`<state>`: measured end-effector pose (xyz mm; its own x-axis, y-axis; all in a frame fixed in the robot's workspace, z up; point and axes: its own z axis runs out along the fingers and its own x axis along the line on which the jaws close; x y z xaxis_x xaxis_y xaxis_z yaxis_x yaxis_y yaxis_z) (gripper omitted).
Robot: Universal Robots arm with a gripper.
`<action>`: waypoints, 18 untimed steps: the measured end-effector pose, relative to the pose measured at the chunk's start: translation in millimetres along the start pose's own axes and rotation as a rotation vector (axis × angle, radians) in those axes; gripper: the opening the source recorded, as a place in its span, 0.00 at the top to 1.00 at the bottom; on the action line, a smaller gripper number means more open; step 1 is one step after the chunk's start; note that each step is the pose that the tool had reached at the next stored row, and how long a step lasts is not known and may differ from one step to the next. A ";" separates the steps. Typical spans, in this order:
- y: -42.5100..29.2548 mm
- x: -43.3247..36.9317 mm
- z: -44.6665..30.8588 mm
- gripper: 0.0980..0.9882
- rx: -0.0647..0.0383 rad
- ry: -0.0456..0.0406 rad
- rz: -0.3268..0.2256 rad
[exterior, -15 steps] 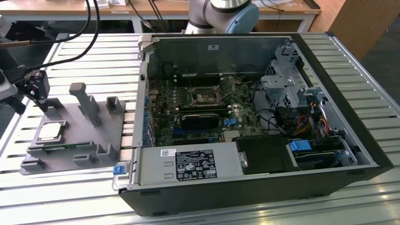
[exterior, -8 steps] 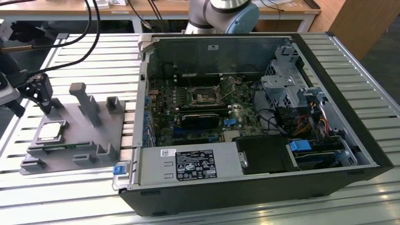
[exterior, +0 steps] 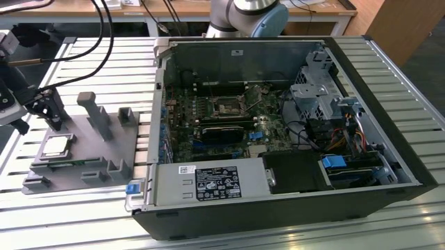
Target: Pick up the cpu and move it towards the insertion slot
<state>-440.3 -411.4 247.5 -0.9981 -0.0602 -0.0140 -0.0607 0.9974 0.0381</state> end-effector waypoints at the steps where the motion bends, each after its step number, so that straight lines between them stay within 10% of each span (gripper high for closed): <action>1: -0.1 0.0 1.8 0.35 0.000 0.0001 0.000; 18: -1.0 0.4 25.9 0.35 0.001 -0.0007 0.002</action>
<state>-440.3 -411.4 221.6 -0.9982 -0.0577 -0.0147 -0.0582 0.9976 0.0373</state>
